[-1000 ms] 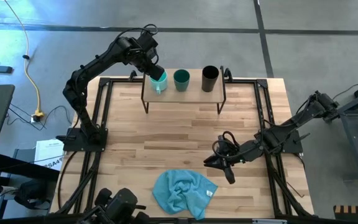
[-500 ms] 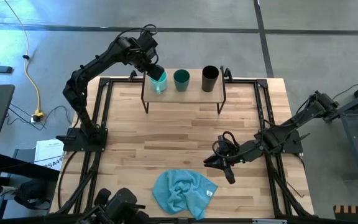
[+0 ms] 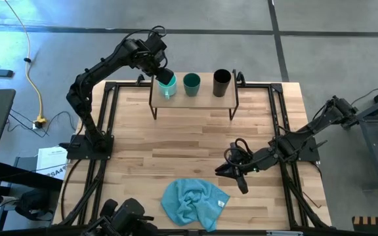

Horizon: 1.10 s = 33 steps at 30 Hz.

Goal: Stack small to large cups/mugs on shelf
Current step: Return to Home Position

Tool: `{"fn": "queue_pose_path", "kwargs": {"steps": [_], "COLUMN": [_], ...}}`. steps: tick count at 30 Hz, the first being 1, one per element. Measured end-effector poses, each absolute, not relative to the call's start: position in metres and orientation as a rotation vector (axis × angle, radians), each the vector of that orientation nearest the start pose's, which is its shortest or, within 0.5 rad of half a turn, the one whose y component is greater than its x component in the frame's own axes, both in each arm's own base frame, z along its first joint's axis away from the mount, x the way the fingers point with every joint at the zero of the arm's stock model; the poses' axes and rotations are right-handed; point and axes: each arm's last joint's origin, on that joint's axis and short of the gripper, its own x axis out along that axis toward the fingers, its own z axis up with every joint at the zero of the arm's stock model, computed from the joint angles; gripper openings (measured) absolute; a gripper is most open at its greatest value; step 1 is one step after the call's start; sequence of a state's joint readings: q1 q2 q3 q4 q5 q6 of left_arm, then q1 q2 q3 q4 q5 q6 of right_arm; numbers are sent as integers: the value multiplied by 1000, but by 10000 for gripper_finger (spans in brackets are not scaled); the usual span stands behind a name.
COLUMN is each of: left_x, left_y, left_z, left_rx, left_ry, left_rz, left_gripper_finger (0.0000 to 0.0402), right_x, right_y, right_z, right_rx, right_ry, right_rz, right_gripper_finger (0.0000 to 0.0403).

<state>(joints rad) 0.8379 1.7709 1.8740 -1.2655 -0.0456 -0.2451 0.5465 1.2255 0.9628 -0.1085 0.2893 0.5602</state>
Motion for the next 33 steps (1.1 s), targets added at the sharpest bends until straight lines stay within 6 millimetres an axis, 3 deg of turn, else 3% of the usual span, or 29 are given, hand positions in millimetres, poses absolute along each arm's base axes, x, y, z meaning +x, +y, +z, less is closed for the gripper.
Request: {"fn": "queue_pose_path", "kwargs": {"steps": [5,9,16,24,33], "left_x": [232,232,227,207,177], "left_y": [260,259,253,231,197], "left_z": [360,373,416,477,510], "left_rx": [-673,-664,-594,-477,-350], "left_ry": [1005,956,839,697,568], "left_rz": [909,894,888,873,848], "left_gripper_finger": [175,175,175,175,175], "right_x": [237,237,237,237,237], "right_y": [134,134,134,134,133], "right_z": [312,312,312,312,312], "right_rx": [401,401,401,400,393], "right_ry": [399,399,399,399,397], "right_rz": [151,151,151,151,150], "right_gripper_finger": [50,50,50,50,50]}}
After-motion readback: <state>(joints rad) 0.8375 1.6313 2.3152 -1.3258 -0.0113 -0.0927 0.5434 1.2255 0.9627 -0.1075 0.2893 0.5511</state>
